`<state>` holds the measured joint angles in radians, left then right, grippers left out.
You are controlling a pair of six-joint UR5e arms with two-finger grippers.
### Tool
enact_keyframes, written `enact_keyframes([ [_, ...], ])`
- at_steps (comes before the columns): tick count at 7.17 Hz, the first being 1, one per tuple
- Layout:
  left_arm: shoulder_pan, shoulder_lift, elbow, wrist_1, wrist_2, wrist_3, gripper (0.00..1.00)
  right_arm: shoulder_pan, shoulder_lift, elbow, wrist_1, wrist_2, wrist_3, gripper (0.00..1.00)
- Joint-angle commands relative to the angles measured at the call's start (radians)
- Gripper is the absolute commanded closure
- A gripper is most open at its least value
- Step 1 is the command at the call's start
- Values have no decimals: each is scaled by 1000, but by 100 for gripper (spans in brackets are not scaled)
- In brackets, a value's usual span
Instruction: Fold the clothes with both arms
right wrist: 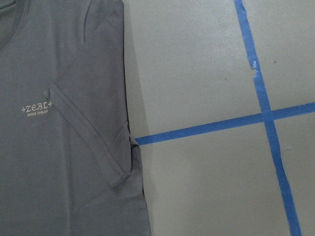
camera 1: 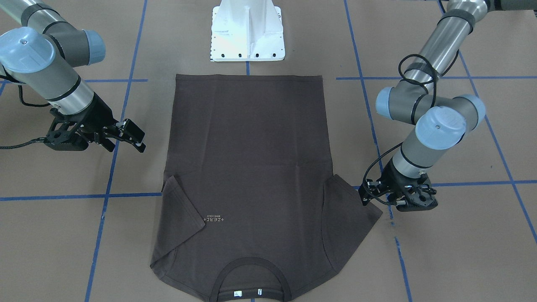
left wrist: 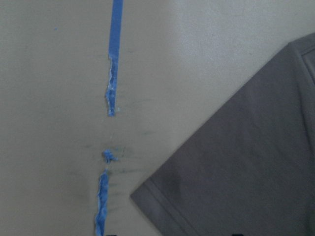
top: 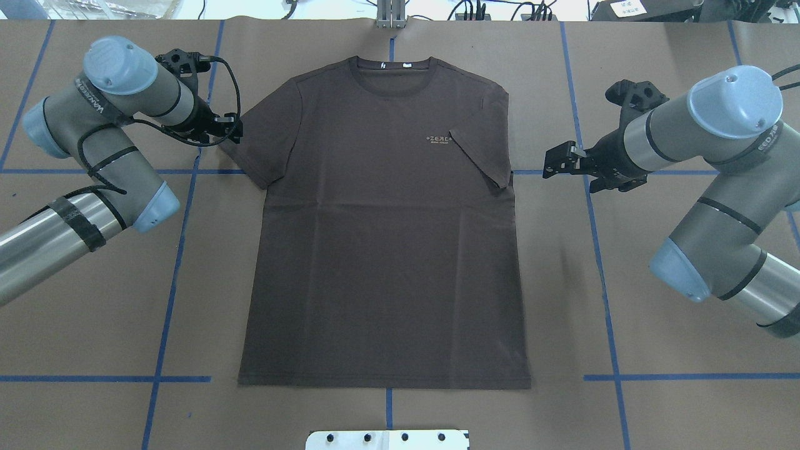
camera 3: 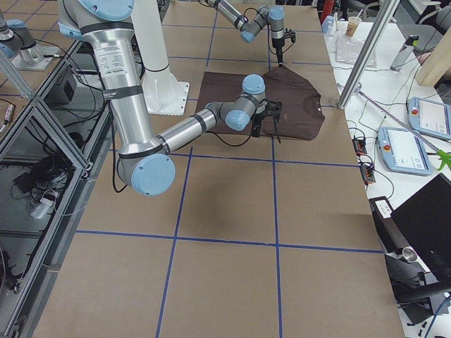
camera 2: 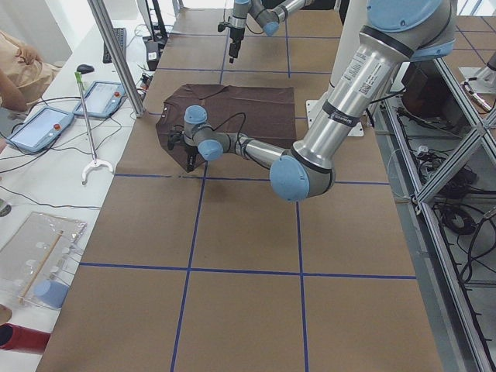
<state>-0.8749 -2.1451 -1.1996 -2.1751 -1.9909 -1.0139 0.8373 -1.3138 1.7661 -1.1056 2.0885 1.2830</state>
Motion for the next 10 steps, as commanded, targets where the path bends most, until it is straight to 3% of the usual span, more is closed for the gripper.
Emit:
enact_keyframes([
  [1,4,1,14,-3,3,3,38,0,1,-2,1,-1,-1,0],
  [10,2,-12,35,-6,50,3,45,0,-12,-2,1,-11,1,0],
])
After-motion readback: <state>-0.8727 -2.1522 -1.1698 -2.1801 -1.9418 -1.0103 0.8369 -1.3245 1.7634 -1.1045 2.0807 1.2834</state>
